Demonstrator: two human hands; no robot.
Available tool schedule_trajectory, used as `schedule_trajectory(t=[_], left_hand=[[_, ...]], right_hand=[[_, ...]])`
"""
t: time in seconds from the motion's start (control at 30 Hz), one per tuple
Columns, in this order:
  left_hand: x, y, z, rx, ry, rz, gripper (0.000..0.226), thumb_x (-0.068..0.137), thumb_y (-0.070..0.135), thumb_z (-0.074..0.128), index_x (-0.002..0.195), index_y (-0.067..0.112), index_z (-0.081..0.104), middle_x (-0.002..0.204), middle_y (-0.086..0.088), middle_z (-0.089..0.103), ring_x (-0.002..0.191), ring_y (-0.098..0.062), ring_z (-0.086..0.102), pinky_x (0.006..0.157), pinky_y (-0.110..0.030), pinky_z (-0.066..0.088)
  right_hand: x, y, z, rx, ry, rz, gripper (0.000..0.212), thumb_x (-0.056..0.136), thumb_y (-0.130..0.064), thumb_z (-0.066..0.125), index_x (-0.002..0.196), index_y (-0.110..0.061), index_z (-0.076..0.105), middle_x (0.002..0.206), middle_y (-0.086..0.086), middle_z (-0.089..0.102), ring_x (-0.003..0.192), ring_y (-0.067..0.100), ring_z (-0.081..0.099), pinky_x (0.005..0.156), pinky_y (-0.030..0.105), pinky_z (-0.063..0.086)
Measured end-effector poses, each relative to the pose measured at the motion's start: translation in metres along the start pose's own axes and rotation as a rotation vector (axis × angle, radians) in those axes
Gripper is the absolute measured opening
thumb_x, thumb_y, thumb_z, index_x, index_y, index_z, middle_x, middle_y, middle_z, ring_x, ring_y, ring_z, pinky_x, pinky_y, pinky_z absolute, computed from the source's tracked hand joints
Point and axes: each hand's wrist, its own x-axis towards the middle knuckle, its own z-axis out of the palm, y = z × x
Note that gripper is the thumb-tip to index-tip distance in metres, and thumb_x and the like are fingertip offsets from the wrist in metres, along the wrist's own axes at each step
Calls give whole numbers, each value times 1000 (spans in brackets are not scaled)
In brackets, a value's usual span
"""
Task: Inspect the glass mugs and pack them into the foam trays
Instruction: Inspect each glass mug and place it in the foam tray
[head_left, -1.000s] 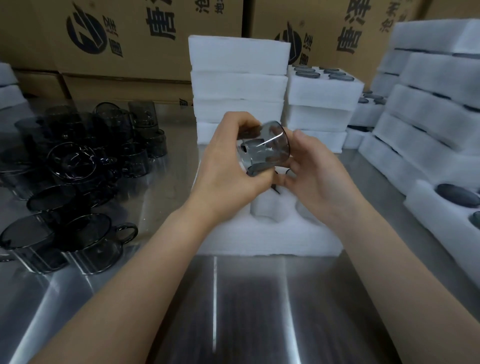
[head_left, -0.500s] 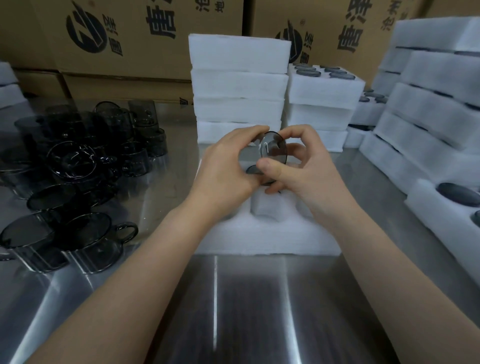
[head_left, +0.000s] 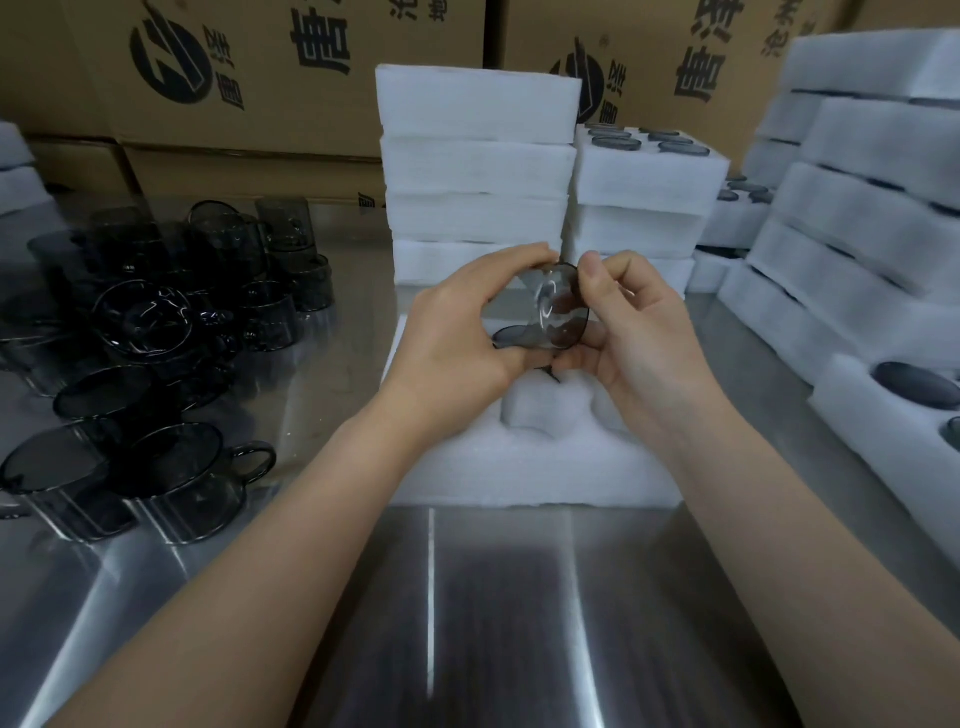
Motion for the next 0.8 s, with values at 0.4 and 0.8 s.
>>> schedule_trajectory(t=[0.4, 0.8], left_hand=[[2, 0, -3, -135, 5, -133, 60, 66, 3, 86, 121, 11, 63, 111, 3, 69, 106, -10, 64, 95, -31, 51], [1, -4, -1, 28, -78, -6, 59, 74, 12, 83, 125, 25, 56, 133, 21, 48, 129, 2, 47, 107, -22, 39]], right_hand=[[0, 3, -4, -120, -137, 8, 47, 66, -20, 81, 106, -14, 57, 101, 9, 61, 69, 22, 67, 63, 36, 57], [0, 3, 3, -80, 75, -20, 15, 99, -25, 55, 90, -14, 54, 88, 13, 62, 66, 24, 63, 43, 28, 47]])
